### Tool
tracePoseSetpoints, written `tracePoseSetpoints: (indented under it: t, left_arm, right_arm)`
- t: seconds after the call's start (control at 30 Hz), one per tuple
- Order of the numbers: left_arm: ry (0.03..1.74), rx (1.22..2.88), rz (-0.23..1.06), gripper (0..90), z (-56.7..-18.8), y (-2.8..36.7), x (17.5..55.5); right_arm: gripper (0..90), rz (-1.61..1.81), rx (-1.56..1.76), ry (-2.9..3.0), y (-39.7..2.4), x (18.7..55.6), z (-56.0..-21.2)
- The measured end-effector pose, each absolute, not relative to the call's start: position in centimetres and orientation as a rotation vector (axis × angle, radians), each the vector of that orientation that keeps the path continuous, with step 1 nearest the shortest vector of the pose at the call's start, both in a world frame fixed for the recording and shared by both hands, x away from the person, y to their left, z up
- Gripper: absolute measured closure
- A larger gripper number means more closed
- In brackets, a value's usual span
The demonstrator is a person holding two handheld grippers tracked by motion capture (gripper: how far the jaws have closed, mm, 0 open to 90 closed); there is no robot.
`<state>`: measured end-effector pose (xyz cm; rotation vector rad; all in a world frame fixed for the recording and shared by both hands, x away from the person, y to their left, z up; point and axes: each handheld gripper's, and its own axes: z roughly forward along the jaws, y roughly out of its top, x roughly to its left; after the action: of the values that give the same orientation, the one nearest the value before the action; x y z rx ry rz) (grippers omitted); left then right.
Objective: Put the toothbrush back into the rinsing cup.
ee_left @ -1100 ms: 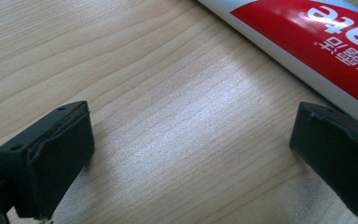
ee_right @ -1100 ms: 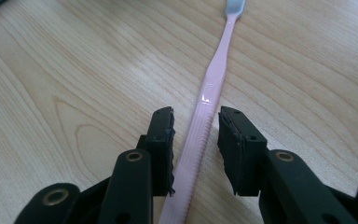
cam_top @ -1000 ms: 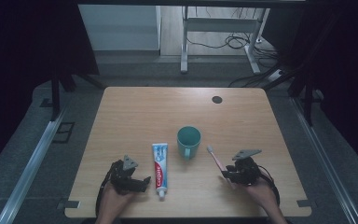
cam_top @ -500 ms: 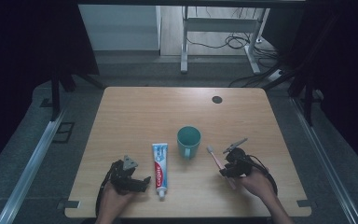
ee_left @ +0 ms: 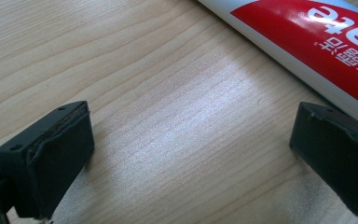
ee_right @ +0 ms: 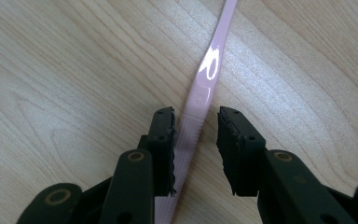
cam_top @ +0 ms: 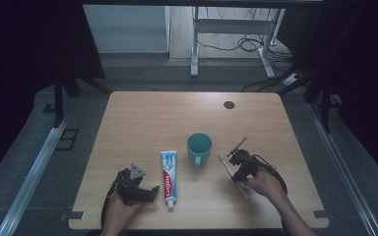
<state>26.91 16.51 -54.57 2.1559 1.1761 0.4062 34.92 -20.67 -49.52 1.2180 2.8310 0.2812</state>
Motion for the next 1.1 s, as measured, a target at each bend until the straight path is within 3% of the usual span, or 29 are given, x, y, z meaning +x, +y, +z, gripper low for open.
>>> tracePoseSetpoints:
  t: [0.3, 0.5, 1.1]
  left_arm:
    - [1.175, 2.159, 0.407, 0.0, -54.6, 16.5, 26.9]
    - [1.172, 2.165, 0.408, 0.0, -54.5, 16.6, 26.9]
    - [1.173, 2.162, 0.406, 0.0, -54.6, 16.5, 26.9]
  right_arm:
    - [68.1, 0.156, 1.232, 2.851, -19.6, 35.9, -50.0]
    - [77.5, 0.124, 1.249, 2.855, -19.4, 36.2, -49.9]
    - [78.4, 0.174, 1.274, 2.847, -20.1, 36.3, -49.4]
